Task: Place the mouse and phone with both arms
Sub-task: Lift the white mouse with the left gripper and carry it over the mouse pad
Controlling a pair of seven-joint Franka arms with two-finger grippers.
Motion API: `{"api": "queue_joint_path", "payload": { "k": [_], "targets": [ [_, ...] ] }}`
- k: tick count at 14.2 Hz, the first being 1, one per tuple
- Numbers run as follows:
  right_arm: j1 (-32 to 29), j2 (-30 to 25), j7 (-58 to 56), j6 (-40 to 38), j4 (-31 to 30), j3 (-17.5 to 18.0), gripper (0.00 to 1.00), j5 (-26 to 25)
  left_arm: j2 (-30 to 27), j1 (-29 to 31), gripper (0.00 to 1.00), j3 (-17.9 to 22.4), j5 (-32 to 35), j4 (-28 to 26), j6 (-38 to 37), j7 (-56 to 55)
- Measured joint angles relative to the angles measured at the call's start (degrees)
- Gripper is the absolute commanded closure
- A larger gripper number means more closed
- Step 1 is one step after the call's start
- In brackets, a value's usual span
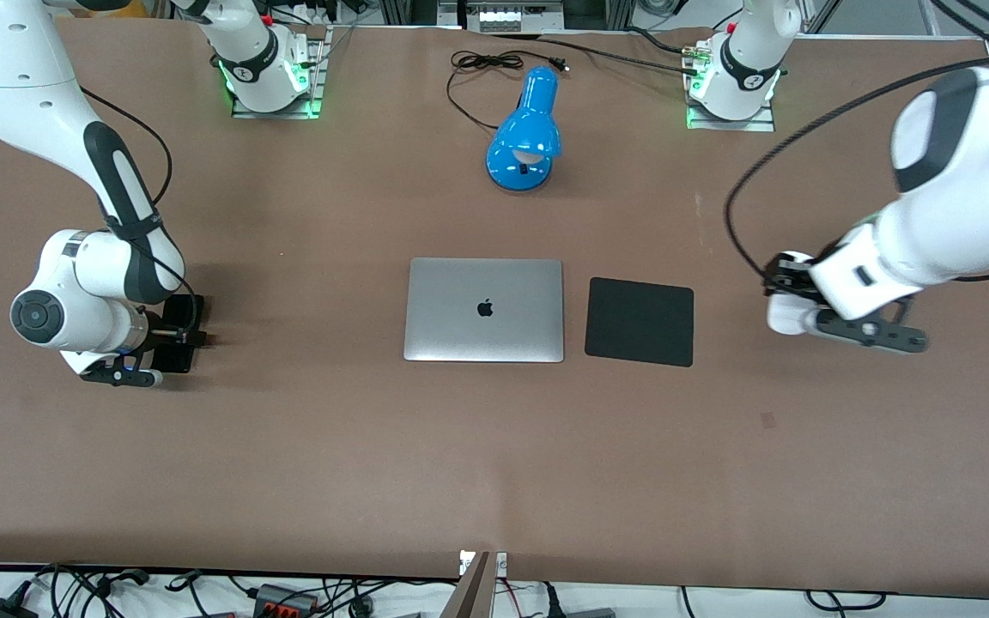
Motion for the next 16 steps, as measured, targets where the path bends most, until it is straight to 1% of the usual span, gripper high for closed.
{"api": "queue_joint_path", "payload": {
  "k": [1,2,3,4,5,9,11,12,14,16],
  "targets": [
    [-0.01,0.0,0.0,-0.03,0.01,0.0,0.05,0.0,0.33,-0.15,0.74,-0.6,0.0,-1.29,1.07,-0.16],
    [-0.01,0.0,-0.08,-0.1,0.02,0.0,0.31,0.0,0.6,-0.48,0.74,-0.87,0.0,-3.03,3.31,-0.27],
    [0.0,0.0,-0.25,-0.17,0.07,0.03,0.5,0.0,0.89,-0.84,0.74,-1.03,0.0,-4.93,6.13,-0.61],
    [-0.01,0.0,-0.5,-0.27,0.13,0.03,0.59,0.0,1.19,-1.1,0.74,-1.12,0.0,-7.24,9.55,-1.32],
    [0.0,-0.02,-0.72,-0.36,0.21,0.06,0.65,0.0,1.51,-1.35,0.74,-1.2,0.0,-9.94,13.48,-1.99],
    [-0.06,-0.28,-1.03,-1.22,0.44,0.13,0.77,-0.1,2.71,-2.26,0.74,-1.27,0.0,-21.04,29.38,-5.03],
    [-0.04,-0.34,-1.04,-2.22,0.6,0.22,0.77,-0.1,3.62,-2.25,0.74,-1.26,0.68,-25.72,37.45,-5.14],
    [0.01,-0.46,-1.04,-3.23,0.87,0.36,0.77,-0.1,4.45,-2.25,0.74,-1.26,1.21,-27.27,40.69,-5.66],
    [0.4,-1.5,-1.04,-6.98,2.41,0.75,0.77,-0.09,6.71,-2.54,0.74,-1.26,2.44,-28.46,44.31,-8.23],
    [1.63,-3.66,-1.01,-12.29,5.17,1.07,0.77,0.1,9.09,-4.11,0.74,-1.28,6.76,-28.7,46.68,-13.23]
  ]
}}
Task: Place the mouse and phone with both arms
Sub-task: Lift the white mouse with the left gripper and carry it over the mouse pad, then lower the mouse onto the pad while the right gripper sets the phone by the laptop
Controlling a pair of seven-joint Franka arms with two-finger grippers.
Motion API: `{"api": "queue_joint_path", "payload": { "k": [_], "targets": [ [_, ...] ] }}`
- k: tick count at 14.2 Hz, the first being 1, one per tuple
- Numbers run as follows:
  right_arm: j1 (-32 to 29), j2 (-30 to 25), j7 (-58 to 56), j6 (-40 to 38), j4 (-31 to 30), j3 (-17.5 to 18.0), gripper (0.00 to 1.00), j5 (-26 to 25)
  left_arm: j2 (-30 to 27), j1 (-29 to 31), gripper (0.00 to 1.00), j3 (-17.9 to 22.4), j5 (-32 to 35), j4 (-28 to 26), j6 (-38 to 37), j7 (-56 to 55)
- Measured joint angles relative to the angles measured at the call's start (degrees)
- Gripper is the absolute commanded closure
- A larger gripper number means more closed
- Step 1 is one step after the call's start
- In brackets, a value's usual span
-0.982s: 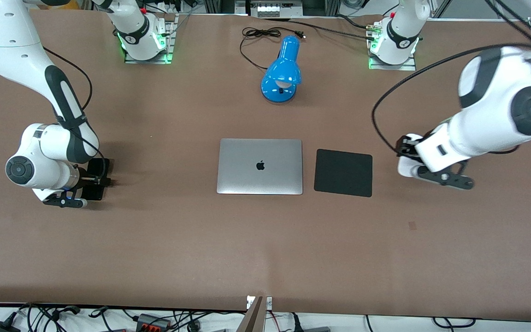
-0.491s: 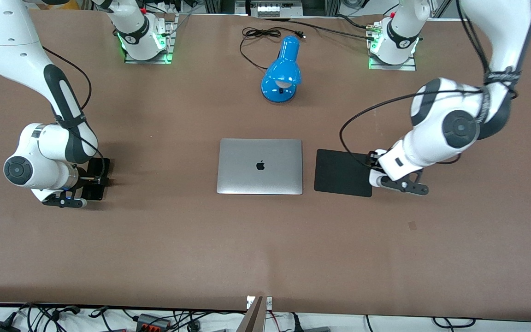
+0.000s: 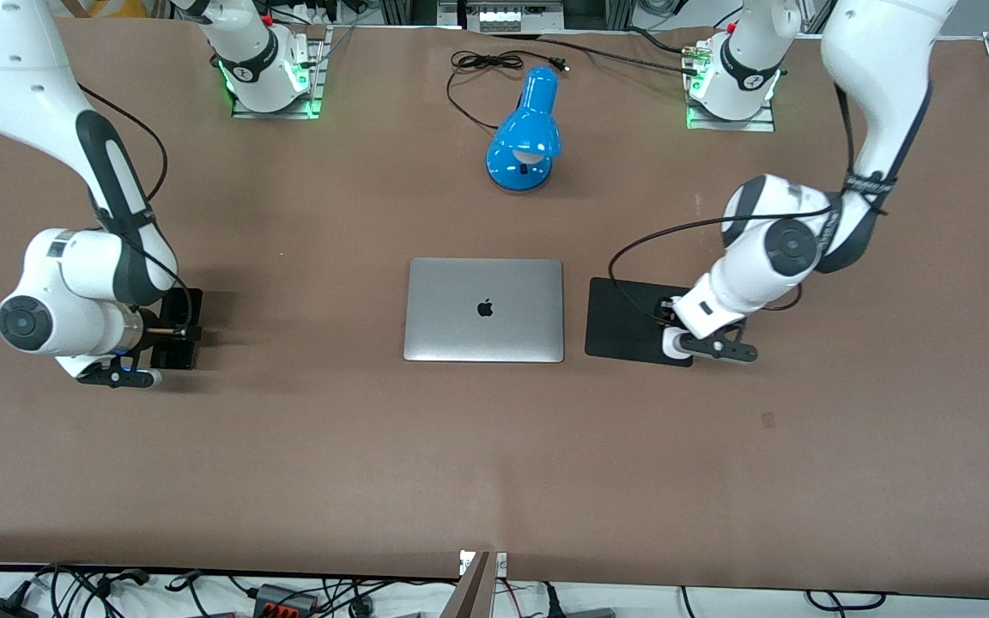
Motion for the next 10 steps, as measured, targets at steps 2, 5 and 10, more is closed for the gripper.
{"api": "queue_joint_path", "payload": {
  "k": [2,5,10],
  "targets": [
    [2.12,-1.95,0.15,-4.18,2.74,0.27,0.76,0.55,1.76,-1.27,0.74,-0.01,5.82,-0.06,1.6,-5.77],
    [6.8,-2.57,1.39,-5.1,3.87,0.46,0.75,3.75,3.85,-1.58,0.74,-0.01,10.86,-0.18,4.24,-11.19],
    [15.15,0.36,5.13,-2.11,3.85,0.57,0.75,9.19,6.8,-1.57,0.46,0.0,11.16,-0.56,7.89,-14.16]
  ]
}}
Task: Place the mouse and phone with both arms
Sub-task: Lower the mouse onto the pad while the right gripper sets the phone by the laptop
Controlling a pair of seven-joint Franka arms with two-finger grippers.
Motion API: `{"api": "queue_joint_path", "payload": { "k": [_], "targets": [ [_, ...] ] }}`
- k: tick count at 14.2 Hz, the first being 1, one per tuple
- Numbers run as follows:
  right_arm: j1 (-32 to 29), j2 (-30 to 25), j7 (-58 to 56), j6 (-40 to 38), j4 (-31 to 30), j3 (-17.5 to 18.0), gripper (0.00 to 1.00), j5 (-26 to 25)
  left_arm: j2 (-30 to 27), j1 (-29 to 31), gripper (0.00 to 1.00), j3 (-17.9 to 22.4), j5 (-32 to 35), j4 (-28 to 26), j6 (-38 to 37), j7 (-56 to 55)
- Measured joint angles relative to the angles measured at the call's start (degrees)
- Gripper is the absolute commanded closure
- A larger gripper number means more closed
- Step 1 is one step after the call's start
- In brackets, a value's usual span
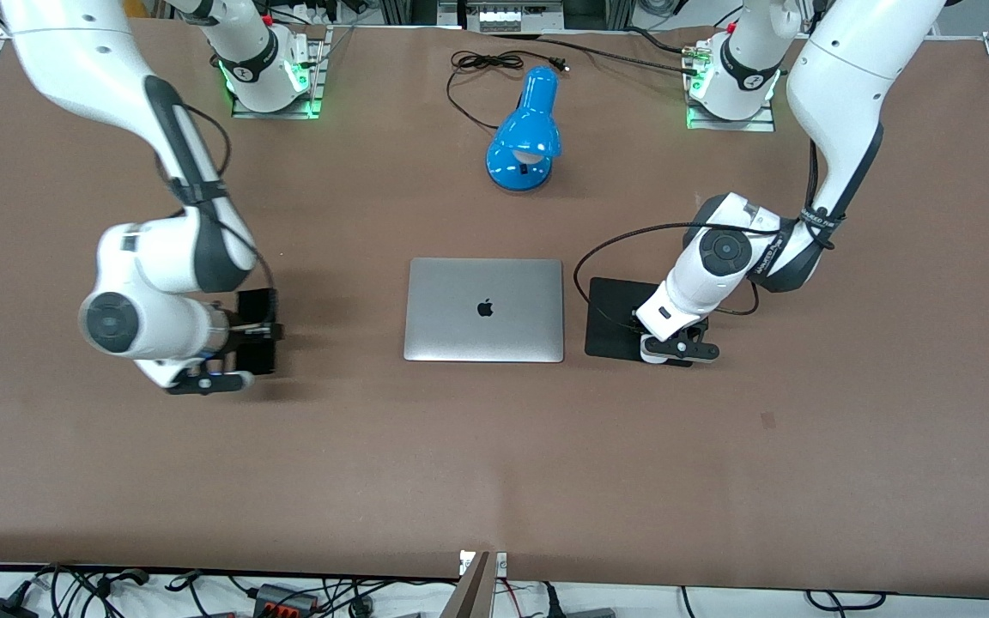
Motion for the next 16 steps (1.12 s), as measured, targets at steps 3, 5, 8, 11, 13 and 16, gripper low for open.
{"api": "queue_joint_path", "payload": {
  "k": [3,5,8,11,13,16],
  "targets": [
    [5.41,1.49,6.42,2.06,0.01,0.06,0.75,0.43,0.13,-0.16,0.0,-0.06,0.0,0.02,0.56,-0.67],
    [8.68,2.39,10.22,3.48,0.0,0.06,0.75,0.44,0.07,-0.19,0.0,-0.1,0.0,0.32,0.85,-0.86],
    [11.41,4.52,12.64,6.61,-0.05,0.01,0.75,0.44,-1.54,0.06,0.0,-0.05,0.01,1.54,0.98,-0.93],
    [12.03,6.04,15.86,7.09,-0.32,-0.07,0.75,0.44,-6.12,1.28,0.0,0.06,0.13,6.19,-8.76,1.02],
    [13.27,6.13,17.69,7.16,-1.04,-0.09,0.75,0.44,-8.72,1.63,0.0,0.05,0.16,13.55,-23.17,5.8],
    [14.13,6.13,18.41,7.51,-1.55,-0.15,0.75,0.44,-10.26,1.7,0.0,0.04,0.16,26.11,-42.39,13.68]
  ]
}}
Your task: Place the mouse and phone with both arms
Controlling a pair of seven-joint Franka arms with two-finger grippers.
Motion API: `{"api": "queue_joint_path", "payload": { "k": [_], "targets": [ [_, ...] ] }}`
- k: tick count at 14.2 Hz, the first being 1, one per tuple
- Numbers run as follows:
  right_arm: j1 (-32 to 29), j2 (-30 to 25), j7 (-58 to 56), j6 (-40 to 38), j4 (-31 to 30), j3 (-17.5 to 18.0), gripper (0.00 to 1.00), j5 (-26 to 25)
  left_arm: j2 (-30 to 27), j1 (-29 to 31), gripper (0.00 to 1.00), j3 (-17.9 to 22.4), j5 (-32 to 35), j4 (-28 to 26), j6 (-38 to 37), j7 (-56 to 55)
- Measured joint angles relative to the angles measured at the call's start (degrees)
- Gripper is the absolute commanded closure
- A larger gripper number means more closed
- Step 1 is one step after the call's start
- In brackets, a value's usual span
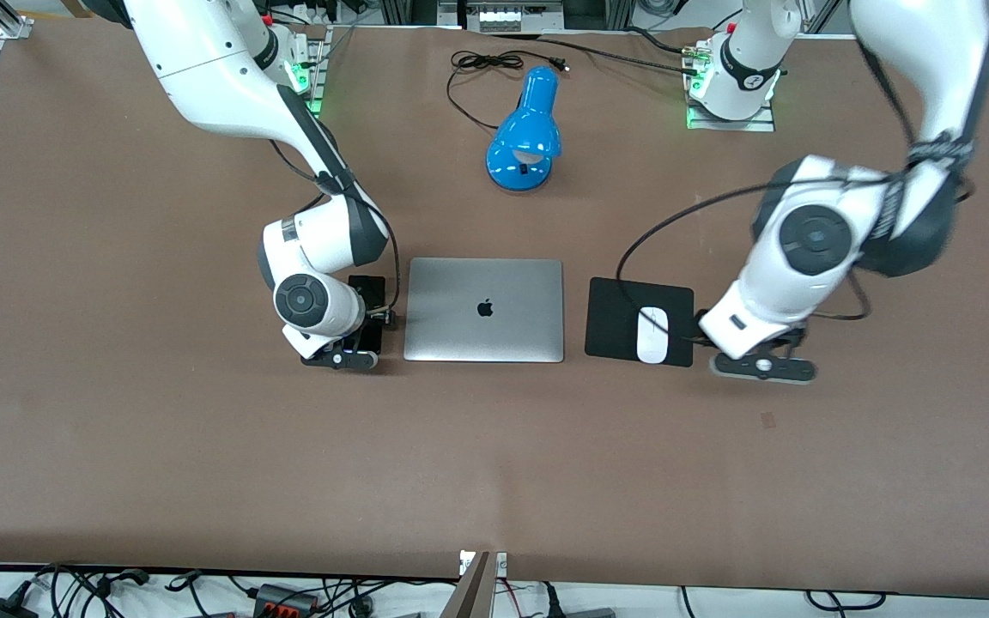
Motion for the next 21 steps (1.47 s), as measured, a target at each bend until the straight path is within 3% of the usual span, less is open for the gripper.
{"api": "queue_joint_path", "payload": {
  "k": [4,5,6,8,9,12,16,21],
  "targets": [
    [0.27,0.0,0.01,1.45,-0.92,-0.09,0.72,-0.01,-0.32,0.43,0.0,-0.01,-2.96,15.38,-22.68,4.31],
    [0.27,0.0,0.01,2.12,-1.39,-0.11,0.41,-0.02,-0.34,1.26,0.0,0.13,-6.81,17.75,-24.97,4.61],
    [0.28,-0.03,0.01,2.62,-1.72,-0.11,0.0,-0.02,-0.36,2.63,0.0,0.36,-11.52,19.22,-25.91,4.82],
    [0.29,-0.13,0.98,2.81,-1.79,-0.12,0.0,-0.02,-1.17,4.92,0.0,2.93,-19.78,19.78,-26.66,5.23],
    [0.29,-0.33,1.71,2.97,-1.76,-0.14,0.0,-0.02,-2.37,4.65,0.0,6.25,-22.19,19.23,-26.97,5.82],
    [0.27,-2.75,1.99,2.67,-0.54,-0.48,0.0,-0.03,-10.13,0.14,0.0,15.92,-21.8,12.81,-25.53,12.6],
    [-0.16,-7.2,-1.04,-6.52,6.35,-2.56,0.0,-0.08,-18.04,-1.15,0.0,17.32,-19.44,1.4,-16.83,14.99],
    [-1.13,-8.76,-10.45,-16.91,16.33,-7.97,0.0,-0.06,-20.32,-1.2,0.0,15.74,-19.47,-2.62,-18.61,14.02]
  ]
}}
